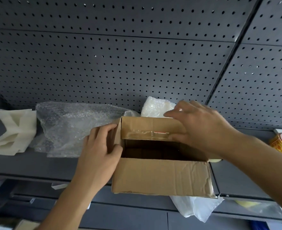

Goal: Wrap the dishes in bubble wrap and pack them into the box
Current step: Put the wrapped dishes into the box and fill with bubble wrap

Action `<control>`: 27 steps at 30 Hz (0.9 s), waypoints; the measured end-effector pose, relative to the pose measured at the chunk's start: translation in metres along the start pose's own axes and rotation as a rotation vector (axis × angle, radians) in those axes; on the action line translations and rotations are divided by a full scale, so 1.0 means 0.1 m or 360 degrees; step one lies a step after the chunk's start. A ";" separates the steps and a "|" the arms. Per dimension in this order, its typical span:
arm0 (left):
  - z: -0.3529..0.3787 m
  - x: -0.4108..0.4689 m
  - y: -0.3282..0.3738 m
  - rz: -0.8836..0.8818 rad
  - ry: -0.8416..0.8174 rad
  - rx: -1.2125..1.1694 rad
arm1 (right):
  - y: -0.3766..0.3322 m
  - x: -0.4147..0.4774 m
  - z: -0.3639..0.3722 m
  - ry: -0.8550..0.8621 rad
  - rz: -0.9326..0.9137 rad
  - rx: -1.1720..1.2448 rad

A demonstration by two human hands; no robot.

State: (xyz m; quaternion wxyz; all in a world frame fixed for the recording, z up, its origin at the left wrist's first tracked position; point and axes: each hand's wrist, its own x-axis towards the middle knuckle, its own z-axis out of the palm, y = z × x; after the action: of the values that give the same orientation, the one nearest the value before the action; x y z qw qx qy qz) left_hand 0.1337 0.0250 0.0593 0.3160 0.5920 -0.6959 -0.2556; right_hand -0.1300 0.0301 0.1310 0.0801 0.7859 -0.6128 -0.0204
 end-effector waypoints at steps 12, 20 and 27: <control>-0.04 0.00 -0.01 0.0043 0.0013 0.0057 | 0.15 0.23 0.10 -0.0275 -0.0237 0.0425; -0.06 0.01 -0.03 0.0064 -0.0006 0.0066 | 0.63 0.74 -0.07 -0.0490 0.0152 0.1301; -0.05 -0.01 -0.02 0.0075 -0.0017 0.0084 | 0.64 0.93 0.21 -0.0234 0.0133 0.1054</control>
State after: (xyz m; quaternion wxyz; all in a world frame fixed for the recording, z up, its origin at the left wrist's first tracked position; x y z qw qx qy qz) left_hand 0.1392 0.0260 0.0609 0.3024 0.5822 -0.7179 -0.2329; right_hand -0.1715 -0.0772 0.1261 -0.2231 0.7398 -0.6220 0.1263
